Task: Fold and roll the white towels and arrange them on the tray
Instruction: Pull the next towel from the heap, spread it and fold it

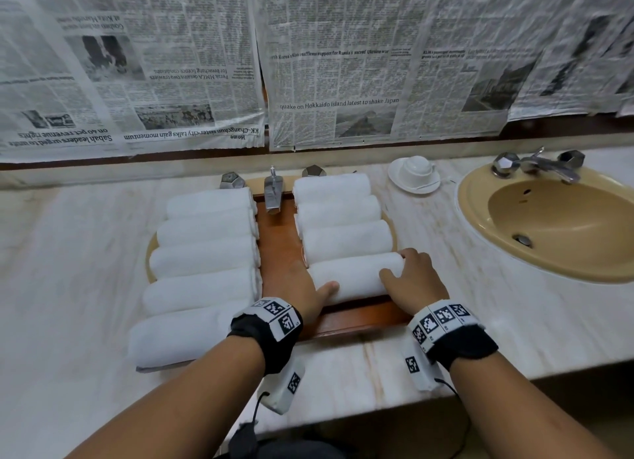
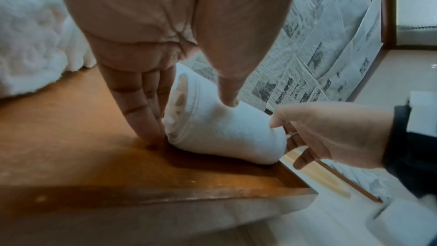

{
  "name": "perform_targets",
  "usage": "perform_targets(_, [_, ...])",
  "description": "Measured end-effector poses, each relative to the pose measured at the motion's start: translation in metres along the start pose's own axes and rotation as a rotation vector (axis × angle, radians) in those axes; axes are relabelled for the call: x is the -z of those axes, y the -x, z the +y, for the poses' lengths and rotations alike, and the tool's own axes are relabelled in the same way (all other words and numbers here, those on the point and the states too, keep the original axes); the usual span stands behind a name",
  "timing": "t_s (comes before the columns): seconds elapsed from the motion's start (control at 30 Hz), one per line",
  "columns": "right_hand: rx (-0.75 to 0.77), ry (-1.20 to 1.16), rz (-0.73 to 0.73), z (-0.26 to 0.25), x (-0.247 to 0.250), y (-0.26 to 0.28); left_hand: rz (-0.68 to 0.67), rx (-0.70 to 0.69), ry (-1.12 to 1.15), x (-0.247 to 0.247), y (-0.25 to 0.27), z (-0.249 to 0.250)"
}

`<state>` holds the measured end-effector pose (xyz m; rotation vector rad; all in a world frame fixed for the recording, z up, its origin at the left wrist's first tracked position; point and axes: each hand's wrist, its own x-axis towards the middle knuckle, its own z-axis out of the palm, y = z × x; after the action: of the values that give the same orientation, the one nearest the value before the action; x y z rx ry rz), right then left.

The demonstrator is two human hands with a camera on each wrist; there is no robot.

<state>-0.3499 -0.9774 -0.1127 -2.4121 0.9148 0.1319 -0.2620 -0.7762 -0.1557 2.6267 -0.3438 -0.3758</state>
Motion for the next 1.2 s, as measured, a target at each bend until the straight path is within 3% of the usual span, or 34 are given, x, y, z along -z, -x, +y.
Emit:
perform_targets(0.23, [-0.023,-0.055,0.023,0.001,0.001,0.016,-0.005,-0.006,-0.01,-0.001,0.008,-0.004])
perform_targets(0.53, [-0.013,0.002,0.028,-0.002,0.005,0.026,-0.115,-0.051,-0.116,0.021,0.012,0.006])
perform_targets(0.63, [0.043,0.039,0.104,-0.013,0.006,0.032,-0.176,-0.093,-0.094,0.048,0.02,0.016])
perform_targets(0.73, [0.139,0.029,0.147,-0.031,0.007,0.037,-0.198,-0.137,0.069,0.095,0.028,0.011])
perform_targets(0.83, [0.301,-0.057,0.116,-0.063,0.002,0.043,-0.113,-0.154,0.333,0.151,0.032,-0.027])
perform_targets(0.93, [0.507,-0.117,0.018,-0.119,-0.012,0.054,0.003,-0.042,0.563,0.203,0.035,-0.093])
perform_targets(1.2, [0.909,0.005,-0.416,-0.324,-0.105,0.105,0.238,0.315,0.596,0.288,0.067,-0.313])
